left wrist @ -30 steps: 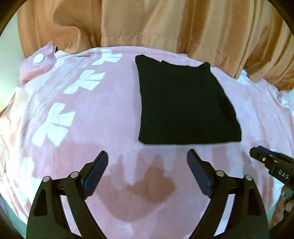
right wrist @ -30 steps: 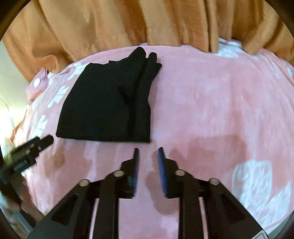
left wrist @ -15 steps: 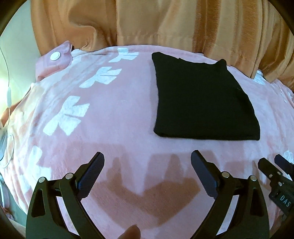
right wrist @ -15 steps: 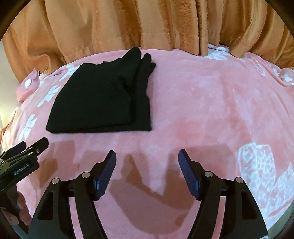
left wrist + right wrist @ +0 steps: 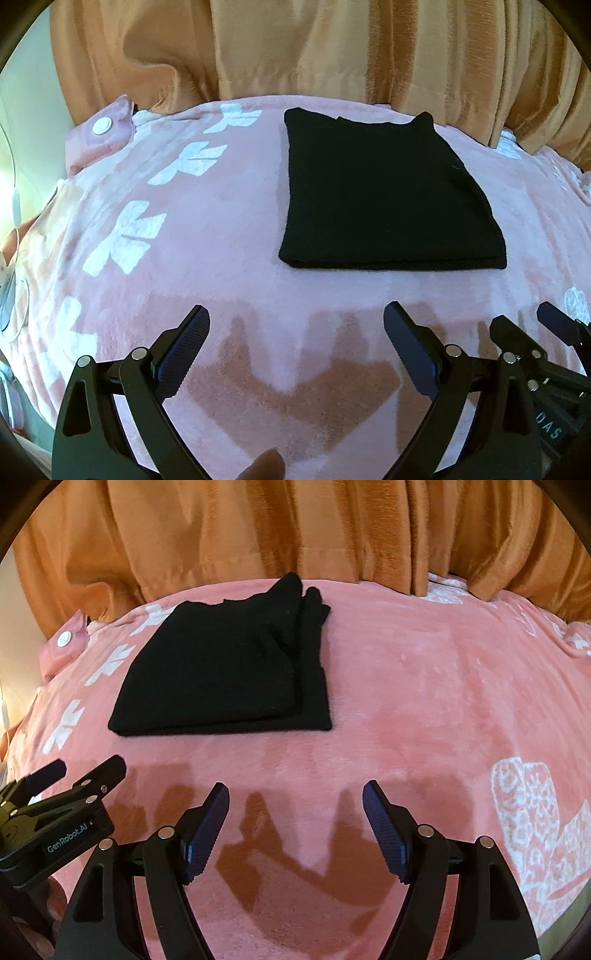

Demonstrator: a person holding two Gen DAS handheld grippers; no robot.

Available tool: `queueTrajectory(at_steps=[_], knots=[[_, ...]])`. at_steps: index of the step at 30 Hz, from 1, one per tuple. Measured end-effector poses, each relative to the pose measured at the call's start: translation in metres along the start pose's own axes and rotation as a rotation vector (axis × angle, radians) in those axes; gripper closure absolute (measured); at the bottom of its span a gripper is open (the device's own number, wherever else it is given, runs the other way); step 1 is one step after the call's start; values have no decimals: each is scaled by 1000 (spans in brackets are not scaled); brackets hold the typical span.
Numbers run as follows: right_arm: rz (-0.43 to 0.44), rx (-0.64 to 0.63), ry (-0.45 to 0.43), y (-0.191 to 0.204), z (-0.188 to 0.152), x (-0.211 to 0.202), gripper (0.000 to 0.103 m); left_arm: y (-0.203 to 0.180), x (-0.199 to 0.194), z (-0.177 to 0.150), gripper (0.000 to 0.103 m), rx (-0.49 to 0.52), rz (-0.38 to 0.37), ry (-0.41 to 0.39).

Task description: Fold small clothes

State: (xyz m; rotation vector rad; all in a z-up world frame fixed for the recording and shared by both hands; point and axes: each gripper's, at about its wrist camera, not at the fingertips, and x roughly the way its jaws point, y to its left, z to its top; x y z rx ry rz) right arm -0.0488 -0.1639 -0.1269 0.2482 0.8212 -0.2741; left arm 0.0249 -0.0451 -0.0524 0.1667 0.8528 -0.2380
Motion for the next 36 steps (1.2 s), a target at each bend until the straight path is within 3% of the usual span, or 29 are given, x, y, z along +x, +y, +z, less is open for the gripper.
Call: queueTrajectory(at_steps=[36], knots=[[-27,-17,-29,3,9,-6,30,-12,-1,9,16,-1,18,-6]])
